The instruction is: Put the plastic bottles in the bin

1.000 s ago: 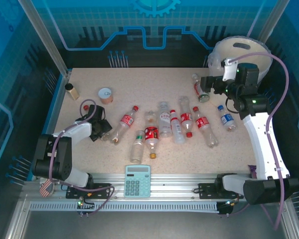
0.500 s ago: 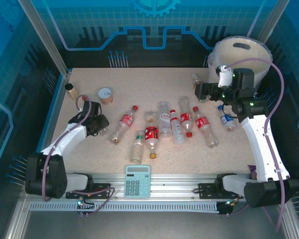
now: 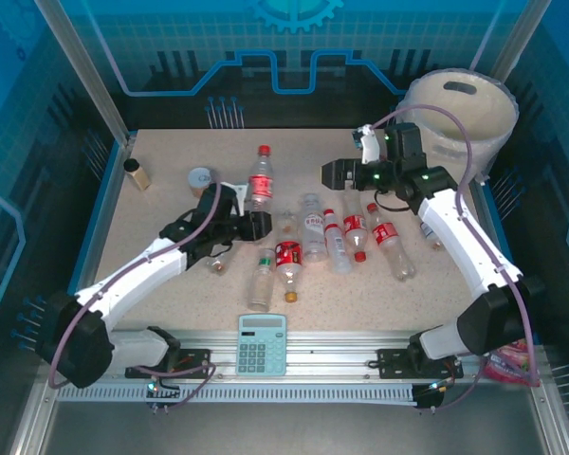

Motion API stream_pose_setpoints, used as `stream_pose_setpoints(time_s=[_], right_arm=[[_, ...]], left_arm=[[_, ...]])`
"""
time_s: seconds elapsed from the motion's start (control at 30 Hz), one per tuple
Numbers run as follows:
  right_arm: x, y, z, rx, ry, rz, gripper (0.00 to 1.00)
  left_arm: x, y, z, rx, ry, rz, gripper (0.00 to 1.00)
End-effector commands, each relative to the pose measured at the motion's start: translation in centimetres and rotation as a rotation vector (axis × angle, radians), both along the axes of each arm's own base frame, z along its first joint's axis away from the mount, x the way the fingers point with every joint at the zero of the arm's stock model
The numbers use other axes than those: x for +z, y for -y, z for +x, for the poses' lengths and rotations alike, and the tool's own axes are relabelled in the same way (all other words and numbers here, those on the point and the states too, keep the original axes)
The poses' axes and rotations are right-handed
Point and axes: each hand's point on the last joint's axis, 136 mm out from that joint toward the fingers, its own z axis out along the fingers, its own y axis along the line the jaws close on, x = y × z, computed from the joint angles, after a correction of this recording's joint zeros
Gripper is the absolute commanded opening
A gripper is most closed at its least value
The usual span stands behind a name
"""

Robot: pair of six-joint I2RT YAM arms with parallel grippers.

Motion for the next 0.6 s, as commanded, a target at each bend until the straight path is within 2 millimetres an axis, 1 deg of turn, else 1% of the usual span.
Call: stream_pose_setpoints(time_s=[0.0,0.13,0.2,0.3,0.47,0.57], right_arm=[[2.2,-2.5,0.5,0.053,0.016,0.101,0.90],[1.0,-3.9,1.0,0.069,-0.036,0.138,0.94],[0.3,-4.7,1.3,0.084,-0.064,0.172,0.95],[-0.9,-5.6,1.8,0.091,-0.109,0.198,0.95],[-2.2,-6.3,2.4,0.091,-0.145,0.212,0.93],[-3.3,-6.7,2.6,0.089,-0.177,0.218,0.90]], left_arm=[[3.1,4.6,0.5,-0.157,0.118,-0.101,0.38],[3.1,6.7,0.3,-0.201,0.137,-0.119,0.38],[3.0,7.4,0.2,-0.218,0.145,-0.109,0.38],[3.4,8.3,0.0,-0.237,0.165,-0.120,0.39],[3.5,8.7,0.0,-0.243,0.187,-0.109,0.39],[3.5,9.0,0.1,-0.247,0.196,-0.103,0.39]])
